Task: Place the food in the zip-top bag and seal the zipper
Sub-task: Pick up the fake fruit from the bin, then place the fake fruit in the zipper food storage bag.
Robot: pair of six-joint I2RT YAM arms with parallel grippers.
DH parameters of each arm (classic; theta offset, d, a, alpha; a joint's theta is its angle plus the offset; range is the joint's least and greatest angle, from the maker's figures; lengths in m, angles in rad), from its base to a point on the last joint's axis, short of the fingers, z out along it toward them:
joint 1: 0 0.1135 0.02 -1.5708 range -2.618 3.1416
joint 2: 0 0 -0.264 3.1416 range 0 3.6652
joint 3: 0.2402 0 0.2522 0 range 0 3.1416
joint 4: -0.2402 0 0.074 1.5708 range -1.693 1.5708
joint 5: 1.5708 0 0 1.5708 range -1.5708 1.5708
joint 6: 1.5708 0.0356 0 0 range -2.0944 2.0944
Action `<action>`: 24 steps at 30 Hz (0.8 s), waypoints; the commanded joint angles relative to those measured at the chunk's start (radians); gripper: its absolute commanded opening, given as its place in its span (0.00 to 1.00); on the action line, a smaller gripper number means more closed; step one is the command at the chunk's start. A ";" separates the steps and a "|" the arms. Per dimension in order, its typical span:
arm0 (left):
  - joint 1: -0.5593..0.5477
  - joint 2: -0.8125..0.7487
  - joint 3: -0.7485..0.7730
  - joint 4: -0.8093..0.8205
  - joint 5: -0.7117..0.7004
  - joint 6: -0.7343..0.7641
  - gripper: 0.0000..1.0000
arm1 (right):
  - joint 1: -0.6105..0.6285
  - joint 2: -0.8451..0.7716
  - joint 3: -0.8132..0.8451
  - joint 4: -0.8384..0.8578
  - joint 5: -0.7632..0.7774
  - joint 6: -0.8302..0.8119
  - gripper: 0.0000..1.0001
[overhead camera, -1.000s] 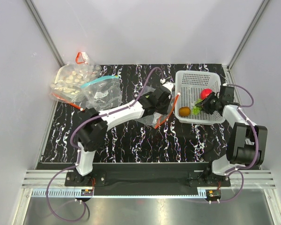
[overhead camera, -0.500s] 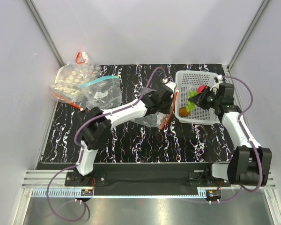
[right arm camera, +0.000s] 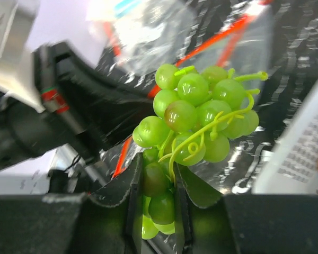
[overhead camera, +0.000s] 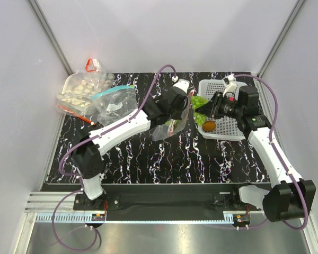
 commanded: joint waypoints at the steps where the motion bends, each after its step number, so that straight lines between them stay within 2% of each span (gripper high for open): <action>1: -0.006 -0.051 -0.004 -0.018 -0.067 0.030 0.00 | 0.041 -0.026 0.046 0.023 -0.121 -0.018 0.18; 8: -0.008 -0.074 -0.036 -0.001 -0.067 0.036 0.00 | 0.072 -0.055 0.003 0.059 -0.178 -0.015 0.18; 14: -0.008 -0.109 -0.076 0.022 -0.064 0.031 0.00 | 0.113 -0.013 -0.057 0.072 -0.155 -0.009 0.18; 19: -0.008 -0.143 -0.108 0.054 -0.025 0.036 0.00 | 0.170 0.038 -0.077 0.059 -0.073 -0.028 0.18; 24: -0.011 -0.186 -0.162 0.094 -0.016 0.036 0.00 | 0.171 0.090 -0.056 0.008 0.005 0.005 0.18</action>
